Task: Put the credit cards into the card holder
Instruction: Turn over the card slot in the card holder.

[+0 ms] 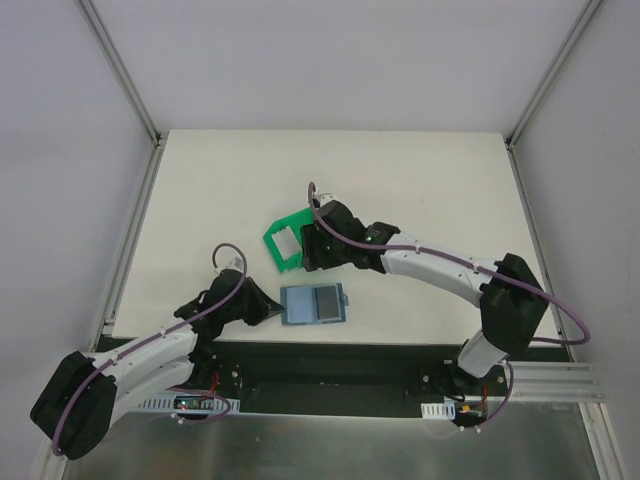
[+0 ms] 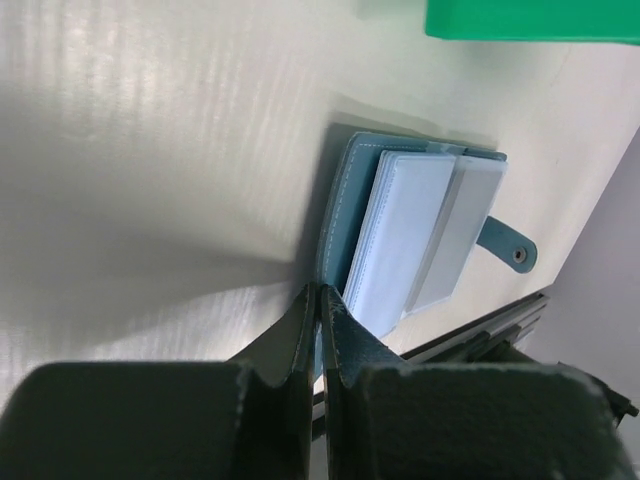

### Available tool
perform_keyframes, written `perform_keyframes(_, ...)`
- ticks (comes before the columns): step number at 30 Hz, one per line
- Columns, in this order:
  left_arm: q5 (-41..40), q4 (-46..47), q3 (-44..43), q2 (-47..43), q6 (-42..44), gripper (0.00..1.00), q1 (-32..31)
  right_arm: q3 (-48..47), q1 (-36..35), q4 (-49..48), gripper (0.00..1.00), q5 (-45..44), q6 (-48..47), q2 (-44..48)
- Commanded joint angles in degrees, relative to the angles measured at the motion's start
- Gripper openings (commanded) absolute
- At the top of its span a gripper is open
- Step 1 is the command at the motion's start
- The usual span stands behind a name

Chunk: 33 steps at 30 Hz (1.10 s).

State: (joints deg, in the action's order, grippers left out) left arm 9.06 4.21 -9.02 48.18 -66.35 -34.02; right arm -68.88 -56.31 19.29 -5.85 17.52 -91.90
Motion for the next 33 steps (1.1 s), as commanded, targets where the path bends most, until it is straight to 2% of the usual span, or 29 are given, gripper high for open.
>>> perform_keyframes(1,-3.8,0.6,3.4,-2.3,-5.8,0.0,0.5,-7.4,3.1,-3.0,0.59,8.9,-2.9,-4.5)
perform_keyframes(4,-4.9,0.6,5.9,-4.8,-8.0,0.0,0.5,-13.1,5.3,-1.3,0.61,12.5,-4.3,-9.9)
perform_keyframes(9,-5.4,-0.1,6.3,-6.7,-7.0,0.0,0.6,-21.8,7.7,2.0,0.65,15.1,-5.7,-18.3)
perform_keyframes(18,-5.1,-0.2,3.6,-3.5,-3.4,0.0,0.7,-31.7,10.8,4.4,0.73,19.4,-7.8,-27.9)
perform_keyframes(33,-4.5,-0.2,1.9,-1.1,-0.8,0.0,1.1,-33.8,11.6,3.4,0.75,26.8,-6.9,-32.7)
